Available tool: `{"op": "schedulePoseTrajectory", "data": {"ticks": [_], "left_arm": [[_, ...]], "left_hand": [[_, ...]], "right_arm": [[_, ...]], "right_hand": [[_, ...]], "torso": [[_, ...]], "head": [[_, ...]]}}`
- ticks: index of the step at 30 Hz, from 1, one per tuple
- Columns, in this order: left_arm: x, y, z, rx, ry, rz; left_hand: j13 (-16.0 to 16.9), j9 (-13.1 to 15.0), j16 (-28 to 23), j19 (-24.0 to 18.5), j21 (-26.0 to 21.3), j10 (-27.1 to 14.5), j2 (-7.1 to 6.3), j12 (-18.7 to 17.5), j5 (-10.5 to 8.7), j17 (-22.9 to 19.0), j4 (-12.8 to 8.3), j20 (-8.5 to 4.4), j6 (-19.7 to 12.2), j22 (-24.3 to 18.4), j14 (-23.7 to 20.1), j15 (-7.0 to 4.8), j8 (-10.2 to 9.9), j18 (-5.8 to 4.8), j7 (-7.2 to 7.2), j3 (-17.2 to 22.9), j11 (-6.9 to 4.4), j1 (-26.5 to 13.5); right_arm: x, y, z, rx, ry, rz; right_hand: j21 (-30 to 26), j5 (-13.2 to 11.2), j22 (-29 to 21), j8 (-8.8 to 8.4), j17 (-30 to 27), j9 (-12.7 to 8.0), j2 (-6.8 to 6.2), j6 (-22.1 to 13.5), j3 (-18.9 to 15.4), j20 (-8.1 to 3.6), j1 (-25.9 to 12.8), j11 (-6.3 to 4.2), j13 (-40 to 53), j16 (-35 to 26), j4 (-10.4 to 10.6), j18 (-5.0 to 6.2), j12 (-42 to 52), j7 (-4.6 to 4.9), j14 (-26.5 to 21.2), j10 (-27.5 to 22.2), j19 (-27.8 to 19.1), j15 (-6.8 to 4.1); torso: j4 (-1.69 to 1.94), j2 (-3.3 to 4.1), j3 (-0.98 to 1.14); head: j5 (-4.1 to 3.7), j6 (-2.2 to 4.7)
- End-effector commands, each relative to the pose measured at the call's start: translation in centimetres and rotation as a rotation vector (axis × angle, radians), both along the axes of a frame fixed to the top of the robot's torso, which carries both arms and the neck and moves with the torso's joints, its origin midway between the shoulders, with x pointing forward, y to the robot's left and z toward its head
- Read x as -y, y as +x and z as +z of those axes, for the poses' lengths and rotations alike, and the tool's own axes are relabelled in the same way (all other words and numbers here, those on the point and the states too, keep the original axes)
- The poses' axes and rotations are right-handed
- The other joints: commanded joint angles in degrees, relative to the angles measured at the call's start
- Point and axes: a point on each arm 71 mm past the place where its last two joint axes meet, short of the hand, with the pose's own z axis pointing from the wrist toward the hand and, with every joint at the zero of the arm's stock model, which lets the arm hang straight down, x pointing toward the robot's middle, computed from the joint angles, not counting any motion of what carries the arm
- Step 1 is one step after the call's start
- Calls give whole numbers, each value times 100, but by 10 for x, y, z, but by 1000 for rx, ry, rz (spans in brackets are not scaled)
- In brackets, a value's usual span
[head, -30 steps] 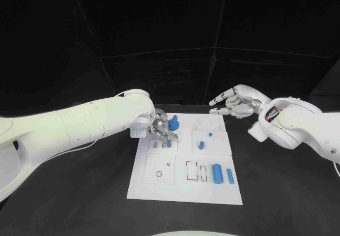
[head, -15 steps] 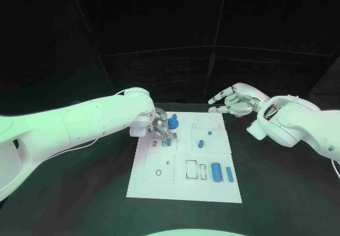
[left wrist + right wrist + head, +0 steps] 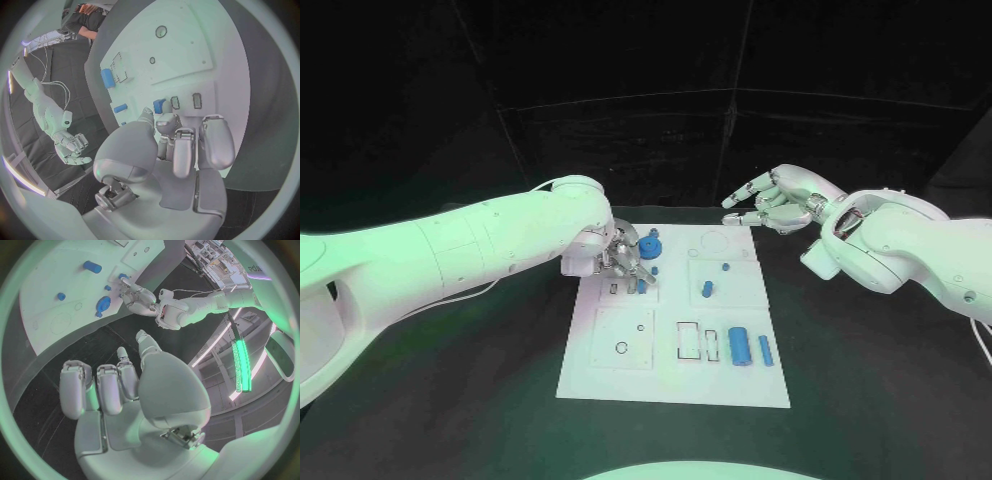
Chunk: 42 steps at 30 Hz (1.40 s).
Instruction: Assemble the parts on the task board
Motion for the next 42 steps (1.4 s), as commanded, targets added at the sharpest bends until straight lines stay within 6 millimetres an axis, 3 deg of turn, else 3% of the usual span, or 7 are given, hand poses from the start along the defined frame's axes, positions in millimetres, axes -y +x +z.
{"op": "schedulePoseTrajectory", "data": {"ticks": [1,15,25,34,38,39,42], "left_arm": [[0,-1,-1,-20,28,-16],[3,-1,-2,-15,23,-14],[5,0,-2,5,-9,11],[4,0,-3,-12,-22,16],[2,-1,-3,-17,-33,25],[1,0,-3,-16,-41,32],[-2,1,-2,1,-62,61]], "left_hand": [[2,11,38,39,20,32,0,38,-3,1422,-49,-7,-42,6,585,-54,24,-71,2,11,-16,68],[-3,44,41,43,24,23,80,48,-1,1428,-183,-9,-83,21,586,-56,68,-73,1,142,-18,188],[-29,51,43,49,31,-22,385,29,36,1432,-767,-41,-244,51,587,-95,55,-75,-45,940,-64,823],[-129,13,40,45,32,-91,107,-45,180,1426,-1243,-14,-391,80,586,-36,5,-73,41,2186,-12,757],[-174,29,38,43,34,-101,-136,-67,282,1423,-1429,18,-436,95,585,-2,39,-75,75,3025,19,485],[-200,69,36,41,35,-82,-412,-62,261,1419,-1482,38,-431,104,584,-3,118,-75,142,3692,48,77],[-198,112,35,43,41,-55,-498,-39,392,1416,-1557,49,-439,122,583,-5,195,-80,90,4131,28,-91]], "right_arm": [[-1,0,1,-1,-3,9],[-4,2,1,16,-14,16],[-5,4,1,26,-25,20],[-5,5,0,28,-27,16],[-5,6,0,26,-28,17],[-5,6,0,26,-28,16],[-4,6,0,28,-32,12]], "right_hand": [[-28,37,420,30,200,-6,35,-1,-31,4,-19,-8,261,-26,-4,54,-24,-13,288,-29,-27,-23],[-32,68,419,42,202,-6,80,7,-28,1,17,-12,265,-31,-7,54,-18,-15,291,-24,-24,-27],[-36,89,415,51,198,-5,106,16,-28,-2,35,-14,271,-35,-8,55,-10,-18,293,-17,-25,-29],[-41,100,410,63,199,-3,118,28,-29,-5,74,-18,276,-38,-25,55,-3,-22,295,-11,-26,-33],[-41,104,410,68,203,-3,120,34,-31,-6,86,-20,279,-37,-31,55,0,-23,297,-8,-25,-34],[-41,104,410,68,203,-3,120,34,-31,-6,86,-20,279,-37,-31,55,0,-23,297,-8,-25,-34],[-41,104,410,68,203,-3,120,34,-31,-6,86,-20,279,-37,-31,55,0,-23,297,-8,-25,-34]], "torso": [[8,-2,7],[-1,0,6],[10,-9,10],[5,-11,12],[2,-8,6],[5,-7,7],[13,-5,11]], "head": [[13,-8],[15,-10],[27,-6],[51,51],[52,55],[51,56],[53,69]]}}
